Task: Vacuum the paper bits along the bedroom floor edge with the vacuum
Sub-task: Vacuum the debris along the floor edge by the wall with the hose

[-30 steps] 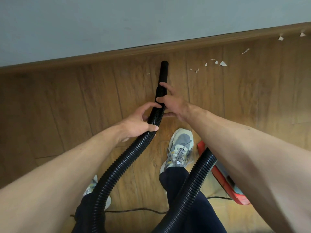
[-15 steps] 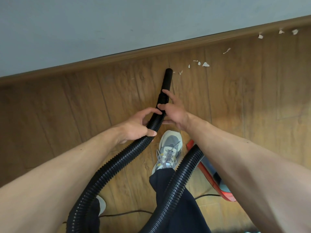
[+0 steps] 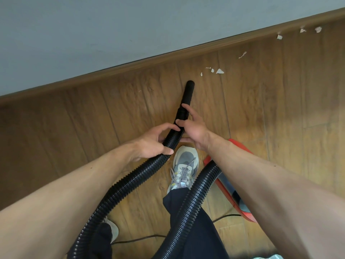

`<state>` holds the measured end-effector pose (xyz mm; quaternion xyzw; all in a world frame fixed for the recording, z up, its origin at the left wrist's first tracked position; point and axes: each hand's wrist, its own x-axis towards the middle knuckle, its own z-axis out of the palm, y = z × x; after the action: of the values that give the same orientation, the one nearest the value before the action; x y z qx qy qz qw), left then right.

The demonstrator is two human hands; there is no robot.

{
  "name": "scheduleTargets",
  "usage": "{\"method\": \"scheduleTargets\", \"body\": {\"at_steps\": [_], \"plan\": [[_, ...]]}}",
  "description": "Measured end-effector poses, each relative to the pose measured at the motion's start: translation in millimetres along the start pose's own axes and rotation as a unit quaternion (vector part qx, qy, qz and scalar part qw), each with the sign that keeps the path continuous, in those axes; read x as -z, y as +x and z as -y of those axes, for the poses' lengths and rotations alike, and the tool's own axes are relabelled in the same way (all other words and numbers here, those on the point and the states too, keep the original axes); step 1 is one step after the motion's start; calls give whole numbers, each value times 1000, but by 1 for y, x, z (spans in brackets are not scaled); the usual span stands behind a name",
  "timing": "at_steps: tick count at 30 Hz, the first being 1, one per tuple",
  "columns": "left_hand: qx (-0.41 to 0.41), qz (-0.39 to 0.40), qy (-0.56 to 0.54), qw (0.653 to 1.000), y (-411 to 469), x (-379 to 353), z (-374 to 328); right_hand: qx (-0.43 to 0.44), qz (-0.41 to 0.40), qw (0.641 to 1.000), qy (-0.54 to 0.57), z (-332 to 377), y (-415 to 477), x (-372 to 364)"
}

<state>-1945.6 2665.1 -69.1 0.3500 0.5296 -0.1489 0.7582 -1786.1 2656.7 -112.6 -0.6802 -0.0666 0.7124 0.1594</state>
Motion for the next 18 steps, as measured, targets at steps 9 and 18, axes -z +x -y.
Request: {"method": "scheduleTargets", "body": {"at_steps": [9, 18], "plan": [[-7, 0, 12, 1000, 5, -7, -18, 3, -15, 1000, 10, 6, 2, 17], [-10, -13, 9, 1000, 2, -4, -15, 1, -19, 1000, -5, 10, 2, 12]]}}
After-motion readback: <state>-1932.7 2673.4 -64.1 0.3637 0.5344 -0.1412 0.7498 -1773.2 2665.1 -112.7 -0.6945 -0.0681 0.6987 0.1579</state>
